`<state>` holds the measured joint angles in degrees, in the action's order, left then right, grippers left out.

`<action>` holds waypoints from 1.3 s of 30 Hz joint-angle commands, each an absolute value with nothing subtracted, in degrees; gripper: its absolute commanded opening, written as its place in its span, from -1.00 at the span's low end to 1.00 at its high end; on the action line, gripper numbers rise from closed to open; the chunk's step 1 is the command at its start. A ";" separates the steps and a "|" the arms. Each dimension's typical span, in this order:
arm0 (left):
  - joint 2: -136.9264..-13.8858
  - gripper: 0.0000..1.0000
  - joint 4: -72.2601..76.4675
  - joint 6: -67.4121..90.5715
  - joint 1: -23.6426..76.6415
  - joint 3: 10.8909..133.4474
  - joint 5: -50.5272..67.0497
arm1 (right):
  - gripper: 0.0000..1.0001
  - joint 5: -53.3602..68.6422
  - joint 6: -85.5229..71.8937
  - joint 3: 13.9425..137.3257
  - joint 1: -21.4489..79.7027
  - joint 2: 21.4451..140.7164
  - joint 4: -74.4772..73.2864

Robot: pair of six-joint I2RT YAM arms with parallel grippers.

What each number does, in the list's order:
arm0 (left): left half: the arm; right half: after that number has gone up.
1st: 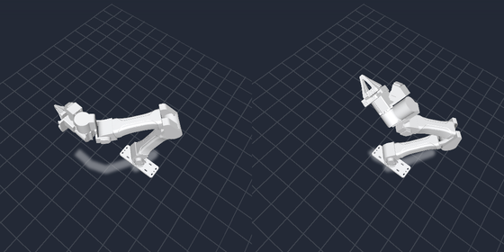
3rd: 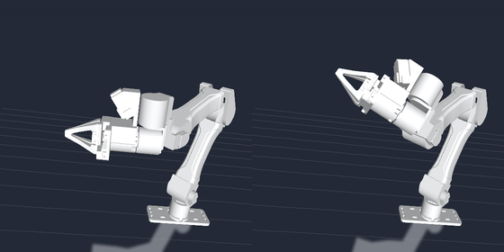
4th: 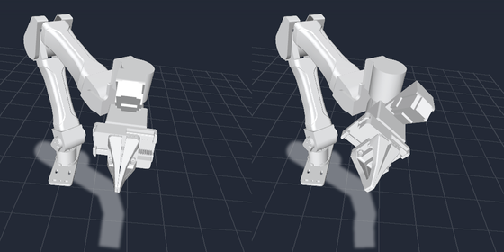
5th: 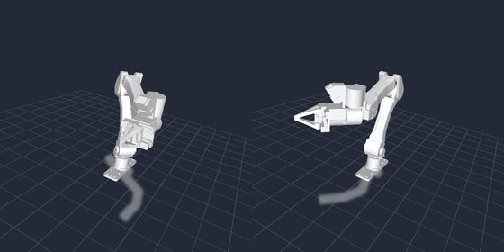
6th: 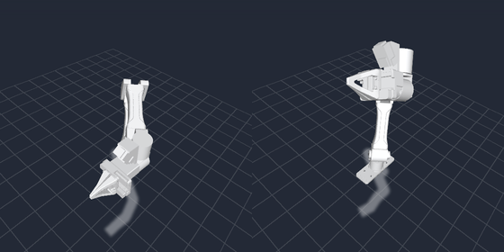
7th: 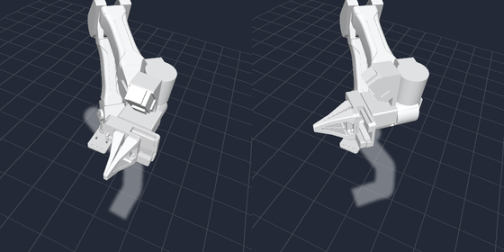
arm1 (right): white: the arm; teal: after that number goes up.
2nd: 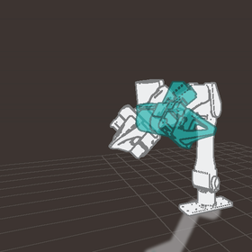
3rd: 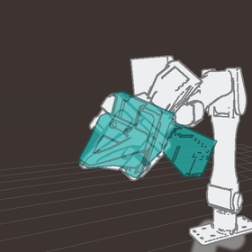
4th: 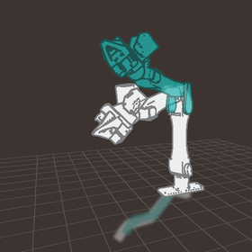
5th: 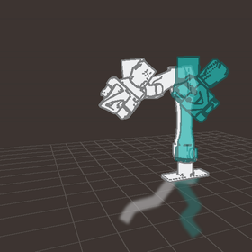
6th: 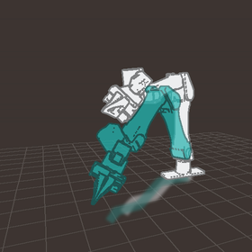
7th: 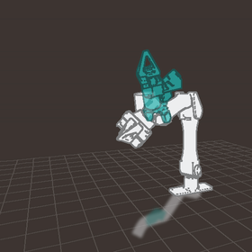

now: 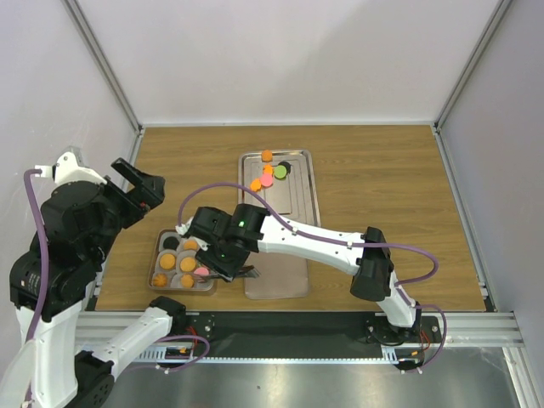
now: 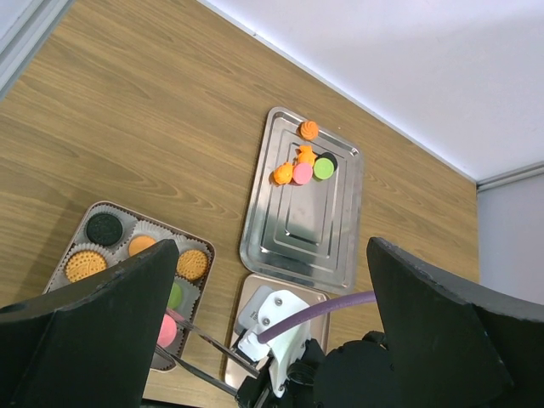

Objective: Pack the cookies

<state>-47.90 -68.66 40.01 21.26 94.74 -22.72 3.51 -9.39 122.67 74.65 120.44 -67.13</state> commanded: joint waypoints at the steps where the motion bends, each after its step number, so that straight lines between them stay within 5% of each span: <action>1: -47.64 1.00 -68.73 39.81 21.45 96.06 -23.11 | -0.11 2.81 -9.23 123.22 75.23 120.15 -66.00; 39: -47.37 0.99 -67.50 39.11 21.45 95.45 -23.11 | -0.03 3.07 -9.75 132.45 69.45 117.60 -69.70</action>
<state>-47.44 -69.56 39.99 21.26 94.74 -22.74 2.57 -9.39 129.23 72.79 120.42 -68.84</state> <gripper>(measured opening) 0.996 0.496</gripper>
